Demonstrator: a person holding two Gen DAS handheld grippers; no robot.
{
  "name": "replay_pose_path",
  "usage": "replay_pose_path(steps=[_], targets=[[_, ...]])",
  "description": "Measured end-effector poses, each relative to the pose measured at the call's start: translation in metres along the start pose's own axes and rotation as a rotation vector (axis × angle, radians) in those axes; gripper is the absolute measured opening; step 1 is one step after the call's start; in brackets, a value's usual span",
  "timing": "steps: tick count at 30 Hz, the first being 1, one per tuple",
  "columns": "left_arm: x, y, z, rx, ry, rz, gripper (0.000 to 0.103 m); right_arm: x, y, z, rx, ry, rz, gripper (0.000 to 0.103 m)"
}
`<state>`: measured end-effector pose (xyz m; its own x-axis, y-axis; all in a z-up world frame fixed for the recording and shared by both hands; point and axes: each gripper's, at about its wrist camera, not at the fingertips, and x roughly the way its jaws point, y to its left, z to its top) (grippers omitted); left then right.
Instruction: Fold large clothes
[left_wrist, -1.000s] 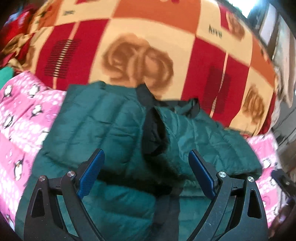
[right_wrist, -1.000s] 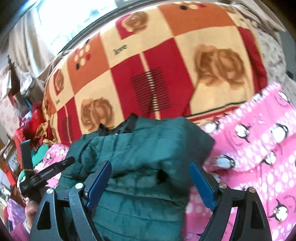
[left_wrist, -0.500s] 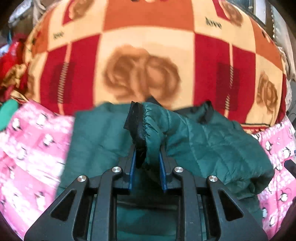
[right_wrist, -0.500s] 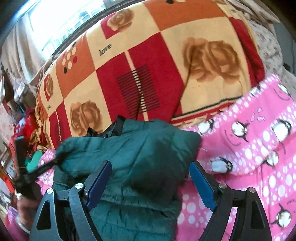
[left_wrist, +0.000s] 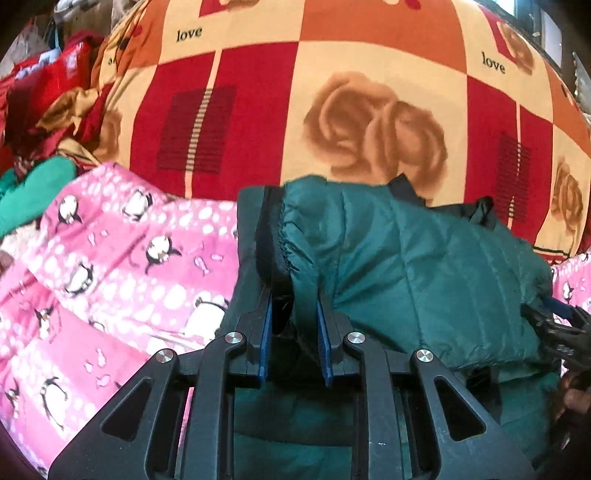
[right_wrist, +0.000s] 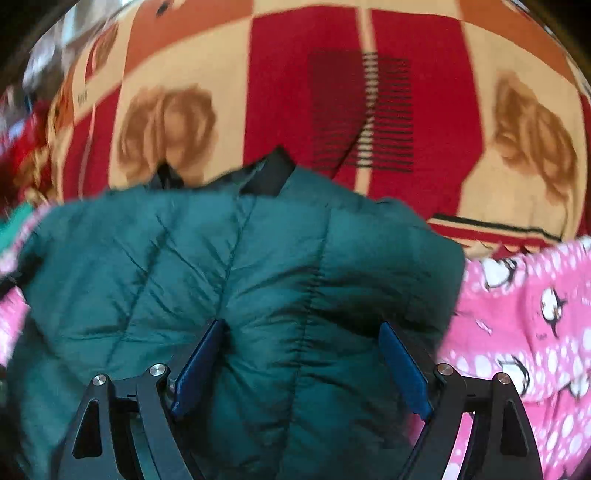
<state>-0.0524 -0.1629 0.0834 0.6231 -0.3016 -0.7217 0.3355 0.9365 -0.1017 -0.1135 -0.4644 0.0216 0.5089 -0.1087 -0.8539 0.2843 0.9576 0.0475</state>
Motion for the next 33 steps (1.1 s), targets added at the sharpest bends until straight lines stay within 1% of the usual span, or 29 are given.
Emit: replay_pose_path(steps=[2, 3, 5, 6, 7, 9, 10, 11, 12, 14, 17, 18, 20, 24, 26, 29, 31, 33], targets=[[0.006, -0.003, -0.001, 0.006, 0.009, 0.002, 0.023, 0.012, -0.004, 0.001, 0.027, 0.026, 0.010, 0.093], [0.008, -0.003, 0.000, 0.008, 0.011, 0.003, 0.025, 0.017, -0.010, 0.002, 0.067, 0.041, 0.039, 0.097], [0.010, -0.004, 0.003, 0.006, 0.006, 0.006, 0.034, 0.024, -0.022, 0.003, 0.119, 0.071, 0.098, 0.100], [0.010, -0.003, 0.004, 0.000, 0.005, 0.008, 0.041, 0.025, -0.025, 0.004, 0.127, 0.081, 0.107, 0.100], [0.011, -0.003, 0.005, -0.006, 0.005, 0.008, 0.047, 0.023, -0.027, 0.006, 0.129, 0.097, 0.107, 0.100], [0.011, -0.003, 0.006, -0.011, 0.007, 0.007, 0.055, 0.013, -0.026, 0.011, 0.123, 0.106, 0.069, 0.098], [0.010, -0.003, 0.007, -0.007, 0.007, 0.011, 0.057, 0.005, -0.025, 0.013, 0.123, 0.092, 0.053, 0.098], [0.009, -0.004, 0.009, -0.001, 0.007, 0.019, 0.057, -0.010, -0.021, 0.016, 0.124, 0.050, 0.058, 0.098], [0.006, -0.005, 0.011, 0.007, 0.003, 0.028, 0.057, -0.022, -0.017, 0.018, 0.124, 0.009, 0.079, 0.098], [-0.001, -0.007, 0.014, 0.017, -0.022, 0.039, 0.061, -0.040, -0.001, 0.024, 0.103, -0.042, 0.102, 0.098], [-0.010, -0.011, 0.016, 0.034, -0.073, 0.058, 0.072, -0.043, 0.031, 0.035, 0.022, -0.053, 0.091, 0.098], [-0.011, -0.012, 0.017, 0.044, -0.085, 0.068, 0.072, -0.038, 0.043, 0.038, -0.004, -0.055, 0.083, 0.098], [-0.008, -0.013, 0.018, 0.061, -0.079, 0.089, 0.072, -0.030, 0.059, 0.039, -0.030, -0.060, 0.074, 0.098], [0.008, -0.012, 0.016, 0.078, -0.033, 0.122, 0.072, 0.006, 0.077, 0.039, -0.021, -0.023, 0.039, 0.096], [0.015, -0.012, 0.014, 0.079, -0.012, 0.117, 0.072, 0.018, 0.079, 0.037, -0.007, -0.019, 0.024, 0.096], [0.022, -0.015, 0.013, 0.083, -0.002, 0.117, 0.072, 0.030, 0.075, 0.033, 0.029, -0.021, 0.025, 0.096], [0.025, -0.016, 0.012, 0.088, 0.003, 0.119, 0.072, 0.032, 0.072, 0.033, 0.035, -0.015, 0.033, 0.096], [0.027, -0.018, 0.011, 0.088, 0.015, 0.127, 0.073, 0.024, 0.069, 0.034, 0.029, -0.011, 0.046, 0.096]])
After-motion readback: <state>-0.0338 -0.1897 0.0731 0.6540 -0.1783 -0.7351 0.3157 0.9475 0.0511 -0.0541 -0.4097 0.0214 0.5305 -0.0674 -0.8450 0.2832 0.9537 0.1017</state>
